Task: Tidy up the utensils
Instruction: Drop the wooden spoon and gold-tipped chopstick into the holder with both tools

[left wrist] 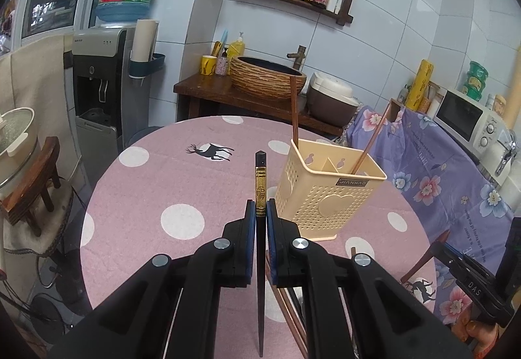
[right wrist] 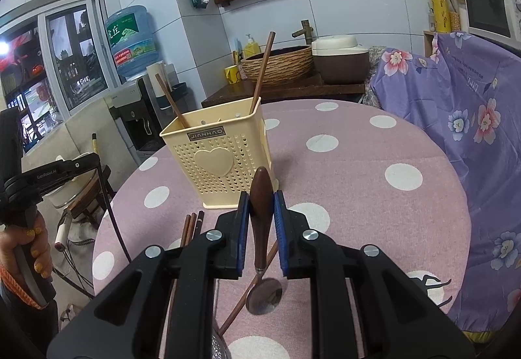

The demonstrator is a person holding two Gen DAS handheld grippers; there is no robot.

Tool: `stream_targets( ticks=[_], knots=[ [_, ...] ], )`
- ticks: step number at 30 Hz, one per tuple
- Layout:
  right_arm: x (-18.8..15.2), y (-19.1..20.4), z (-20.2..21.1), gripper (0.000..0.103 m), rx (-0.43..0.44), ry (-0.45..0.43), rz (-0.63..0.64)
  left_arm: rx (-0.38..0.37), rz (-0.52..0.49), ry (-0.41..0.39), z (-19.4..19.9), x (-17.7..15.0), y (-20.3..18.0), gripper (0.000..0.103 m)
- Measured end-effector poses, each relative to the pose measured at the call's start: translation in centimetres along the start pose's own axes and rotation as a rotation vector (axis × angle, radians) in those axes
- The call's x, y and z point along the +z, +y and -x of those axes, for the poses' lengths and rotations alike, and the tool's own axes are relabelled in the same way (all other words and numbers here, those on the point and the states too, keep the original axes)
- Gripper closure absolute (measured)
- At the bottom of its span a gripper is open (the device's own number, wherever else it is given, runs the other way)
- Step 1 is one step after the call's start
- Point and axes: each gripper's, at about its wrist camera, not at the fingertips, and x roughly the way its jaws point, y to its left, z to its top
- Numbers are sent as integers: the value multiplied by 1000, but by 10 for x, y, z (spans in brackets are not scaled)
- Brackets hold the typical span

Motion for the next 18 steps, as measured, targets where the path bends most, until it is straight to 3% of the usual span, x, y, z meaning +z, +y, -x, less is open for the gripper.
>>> stream_targets(
  ticks=[11,18],
  knots=[
    [32,0,2,87,22,-24,8,-33,-18,-42,8,30,-2,95],
    [97,18,5,87,56,-82,56,-70,-40,-130,38,90,-15,95]
  ],
)
